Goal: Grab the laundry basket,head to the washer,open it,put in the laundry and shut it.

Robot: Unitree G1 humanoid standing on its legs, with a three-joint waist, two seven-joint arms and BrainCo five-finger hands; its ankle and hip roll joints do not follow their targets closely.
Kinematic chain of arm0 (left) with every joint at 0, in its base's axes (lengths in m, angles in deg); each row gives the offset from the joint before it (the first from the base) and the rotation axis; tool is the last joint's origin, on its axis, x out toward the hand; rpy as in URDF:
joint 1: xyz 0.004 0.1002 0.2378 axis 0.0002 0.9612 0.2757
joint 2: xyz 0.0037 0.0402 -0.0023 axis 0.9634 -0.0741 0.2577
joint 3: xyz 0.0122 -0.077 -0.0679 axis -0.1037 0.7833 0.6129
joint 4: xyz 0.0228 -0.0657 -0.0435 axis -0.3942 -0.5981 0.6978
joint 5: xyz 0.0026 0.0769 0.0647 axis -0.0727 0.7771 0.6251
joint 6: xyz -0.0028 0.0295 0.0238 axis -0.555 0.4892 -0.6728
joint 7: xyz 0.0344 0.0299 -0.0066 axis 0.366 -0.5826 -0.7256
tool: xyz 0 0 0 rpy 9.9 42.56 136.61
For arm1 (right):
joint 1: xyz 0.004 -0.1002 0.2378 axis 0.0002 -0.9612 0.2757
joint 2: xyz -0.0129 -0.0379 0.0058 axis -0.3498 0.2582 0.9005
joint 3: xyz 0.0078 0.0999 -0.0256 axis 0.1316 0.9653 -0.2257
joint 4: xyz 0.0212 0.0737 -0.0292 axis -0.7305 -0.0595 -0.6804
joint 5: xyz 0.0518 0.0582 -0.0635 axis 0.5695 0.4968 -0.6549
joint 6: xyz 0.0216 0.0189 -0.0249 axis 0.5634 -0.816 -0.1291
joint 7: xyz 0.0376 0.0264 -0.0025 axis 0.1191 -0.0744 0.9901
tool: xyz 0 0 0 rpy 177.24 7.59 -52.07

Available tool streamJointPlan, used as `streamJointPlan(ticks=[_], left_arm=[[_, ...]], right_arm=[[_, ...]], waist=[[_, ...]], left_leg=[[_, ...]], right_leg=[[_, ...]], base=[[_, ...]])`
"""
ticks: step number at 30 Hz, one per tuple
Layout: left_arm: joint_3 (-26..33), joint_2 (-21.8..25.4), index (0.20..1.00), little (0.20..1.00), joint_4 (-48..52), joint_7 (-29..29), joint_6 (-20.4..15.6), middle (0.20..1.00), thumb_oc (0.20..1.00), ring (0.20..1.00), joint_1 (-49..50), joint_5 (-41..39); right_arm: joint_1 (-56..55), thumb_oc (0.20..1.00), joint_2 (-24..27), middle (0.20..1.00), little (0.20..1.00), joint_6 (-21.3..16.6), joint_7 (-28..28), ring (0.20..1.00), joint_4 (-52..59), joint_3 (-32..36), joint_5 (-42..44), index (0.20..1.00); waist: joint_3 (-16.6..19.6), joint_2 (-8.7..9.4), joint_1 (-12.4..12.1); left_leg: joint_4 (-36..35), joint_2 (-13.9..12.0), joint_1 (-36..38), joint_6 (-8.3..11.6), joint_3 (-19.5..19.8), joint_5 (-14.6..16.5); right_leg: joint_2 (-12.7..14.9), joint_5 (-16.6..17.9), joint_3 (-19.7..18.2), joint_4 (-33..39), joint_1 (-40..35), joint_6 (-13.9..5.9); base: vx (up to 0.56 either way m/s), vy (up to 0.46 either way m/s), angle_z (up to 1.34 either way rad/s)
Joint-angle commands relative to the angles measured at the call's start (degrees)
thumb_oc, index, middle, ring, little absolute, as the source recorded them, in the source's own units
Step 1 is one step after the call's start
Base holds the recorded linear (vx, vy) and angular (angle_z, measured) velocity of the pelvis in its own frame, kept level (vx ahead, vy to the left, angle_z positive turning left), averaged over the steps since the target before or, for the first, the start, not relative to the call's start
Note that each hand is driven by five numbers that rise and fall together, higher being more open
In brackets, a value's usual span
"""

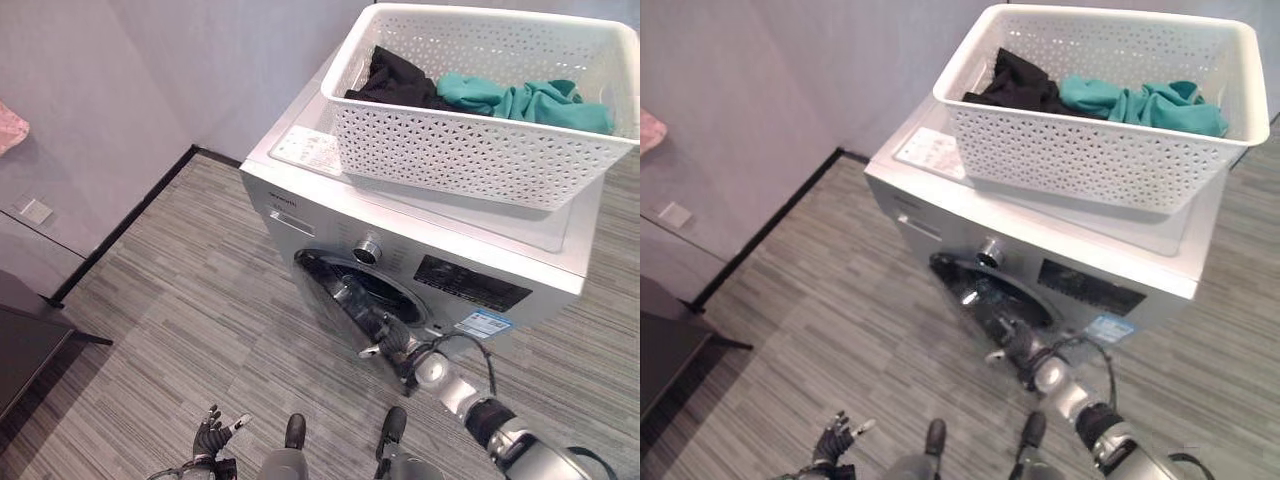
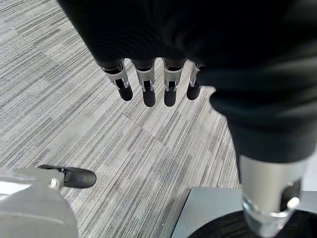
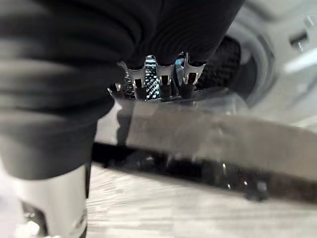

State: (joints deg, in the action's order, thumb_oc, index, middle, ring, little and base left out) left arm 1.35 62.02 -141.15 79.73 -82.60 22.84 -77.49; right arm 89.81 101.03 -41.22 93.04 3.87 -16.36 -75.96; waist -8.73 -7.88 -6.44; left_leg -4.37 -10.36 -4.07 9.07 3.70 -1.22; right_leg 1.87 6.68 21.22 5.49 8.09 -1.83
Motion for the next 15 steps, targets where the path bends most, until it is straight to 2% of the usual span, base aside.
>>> streamJointPlan(ticks=[1, 5, 9, 11, 14, 15], left_arm=[[-4.03, 2.93, 1.0, 1.0, -1.92, -3.1, -1.7, 1.0, 1.0, 1.0, -3.2, -2.63], [-5.16, 2.52, 1.0, 1.0, -1.92, -5.01, -1.96, 1.0, 1.0, 1.0, -4.01, -3.6], [-5.64, 2.55, 1.0, 1.0, -0.79, -6.06, -2.35, 1.0, 1.0, 1.0, -4.05, -4.64], [-6.23, 2.93, 1.0, 1.0, 1.14, -6.42, -3.1, 1.0, 1.0, 1.0, -3.99, -6.26], [-6.43, 3.34, 1.0, 1.0, 1.85, -6.18, -3.12, 1.0, 1.0, 1.0, -3.89, -6.26], [-7.01, 4.14, 1.0, 1.0, 3.67, -5.69, -3.05, 1.0, 1.0, 1.0, -3.47, -5.06]], right_arm=[[3.16, 1.0, -13.82, 1.0, 1.0, -4.07, -4.88, 1.0, -0.57, -8.3, 5.79, 1.0], [4.11, 1.0, -19.29, 1.0, 1.0, -3.99, -5.04, 1.0, -2.83, -14.02, 7.75, 1.0], [5.97, 1.0, -22.29, 1.0, 1.0, -4.12, -4.69, 1.0, -5.31, -16.03, 9.21, 1.0], [8.22, 1.0, -26.05, 1.0, 1.0, -4.85, -4.6, 1.0, -6.97, -17.59, 13.45, 1.0], [8.77, 1.0, -25.66, 1.0, 1.0, -5.1, -4.44, 1.0, -5.68, -17.5, 14.09, 1.0], [8.77, 1.0, -24.01, 1.0, 1.0, -4.94, -4.66, 1.0, -4.36, -16.99, 13.22, 1.0]], waist=[[-1.6, 3.07, -3.34], [-1.69, 3.45, -4.38], [-1.77, 3.79, -5.69], [-1.88, 4.05, -7.67], [-2.13, 4.23, -7.57], [-1.97, 4.49, -7.13]], left_leg=[[-0.63, 1.68, -1.49, -1.44, 0.69, -2.82], [-0.63, 0.36, -1.13, -0.59, 0.78, -3.46], [-0.63, -0.64, -0.83, 0.09, 0.79, -4.2], [-0.63, -2.05, -0.45, 0.8, 0.83, -6.69], [-0.63, -2.39, -0.08, 0.92, 0.91, -7.46], [-0.63, -2.47, 0.22, 0.95, 0.67, -7.64]], right_leg=[[4.24, -8.82, -5.82, -0.49, -3.92, -3.26], [2.98, -9.52, -5.48, -0.49, -4.77, -2.56], [1.95, -9.92, -5.2, -0.49, -5.0, -2.19], [0.65, -10.43, -5.14, -0.49, -5.61, -1.74], [0.44, -10.62, -5.03, -0.49, -6.23, -1.52], [0.4, -10.78, -4.91, -0.49, -6.76, -1.43]], base=[[0.0, -0.034, 0.02], [0.0, -0.072, 0.02], [-0.02, -0.087, 0.07], [-0.02, -0.138, 0.28], [0.0, -0.049, 0.18], [0.02, -0.02, 0.07]])
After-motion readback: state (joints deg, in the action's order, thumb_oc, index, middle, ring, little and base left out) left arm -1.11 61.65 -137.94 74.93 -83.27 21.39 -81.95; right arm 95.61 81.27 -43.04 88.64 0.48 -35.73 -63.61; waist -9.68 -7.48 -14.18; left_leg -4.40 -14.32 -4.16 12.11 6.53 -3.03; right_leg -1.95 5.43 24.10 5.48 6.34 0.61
